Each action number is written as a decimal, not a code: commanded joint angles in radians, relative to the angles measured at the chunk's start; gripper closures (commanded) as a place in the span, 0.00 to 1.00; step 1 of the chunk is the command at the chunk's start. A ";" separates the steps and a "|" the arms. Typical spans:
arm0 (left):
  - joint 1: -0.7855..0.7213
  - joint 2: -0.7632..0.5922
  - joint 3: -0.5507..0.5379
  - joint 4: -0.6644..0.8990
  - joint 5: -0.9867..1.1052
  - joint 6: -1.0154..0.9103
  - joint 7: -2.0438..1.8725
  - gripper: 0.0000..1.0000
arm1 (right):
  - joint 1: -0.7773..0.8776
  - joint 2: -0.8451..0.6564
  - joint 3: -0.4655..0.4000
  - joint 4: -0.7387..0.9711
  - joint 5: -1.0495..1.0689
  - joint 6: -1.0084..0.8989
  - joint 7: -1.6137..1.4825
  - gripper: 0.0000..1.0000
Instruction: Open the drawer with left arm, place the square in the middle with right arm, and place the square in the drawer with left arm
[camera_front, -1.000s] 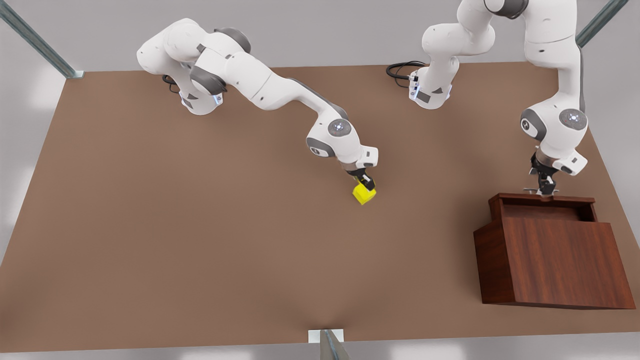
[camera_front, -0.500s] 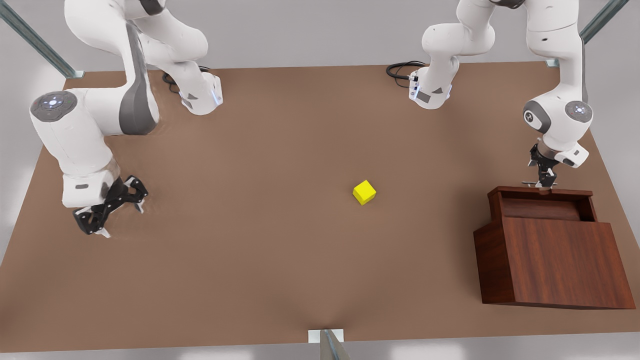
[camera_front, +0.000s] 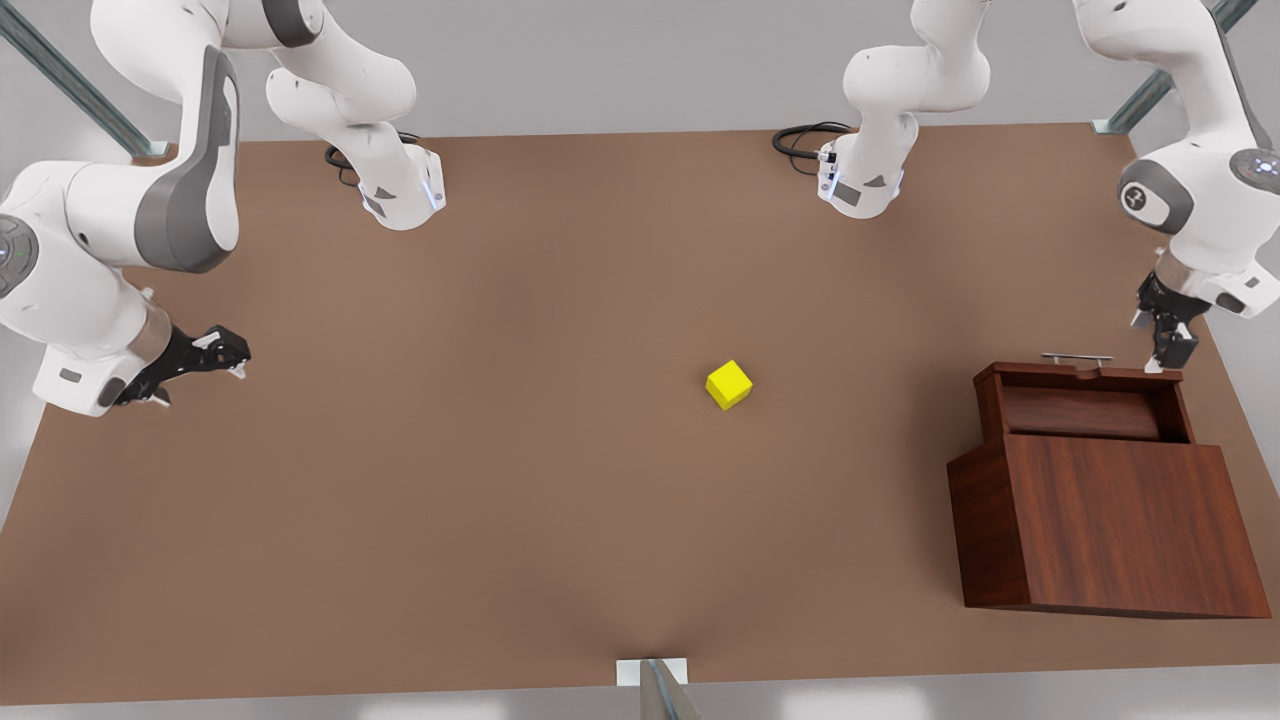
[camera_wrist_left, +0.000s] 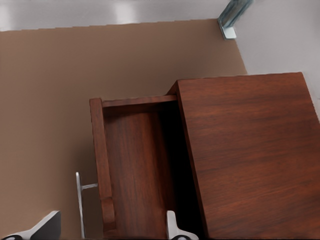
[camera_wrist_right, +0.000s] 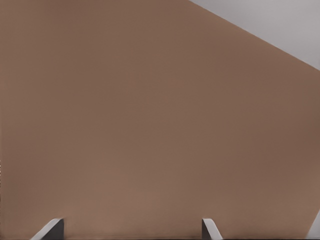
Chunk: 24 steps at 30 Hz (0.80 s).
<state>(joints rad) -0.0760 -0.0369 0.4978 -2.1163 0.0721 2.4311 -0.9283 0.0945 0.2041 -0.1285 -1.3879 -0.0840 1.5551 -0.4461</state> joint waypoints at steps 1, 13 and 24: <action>-0.054 0.072 -0.021 0.162 -0.161 -0.331 0.833 0.00 | -0.002 0.000 0.000 0.001 -0.005 -0.041 0.265 0.00; -0.168 0.499 -0.535 0.708 -0.060 -0.560 1.043 0.00 | -0.090 0.051 -0.020 0.110 0.147 -0.018 0.267 0.00; -0.337 0.563 -0.622 0.573 -0.046 -0.351 1.533 0.00 | -0.067 0.008 -0.005 0.112 0.150 -0.013 0.260 0.00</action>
<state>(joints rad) -0.4050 0.5316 -0.1238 -1.5293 0.0207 1.9809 -0.0448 0.0286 0.2127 -0.1325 -1.2769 0.0622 1.5410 -0.2515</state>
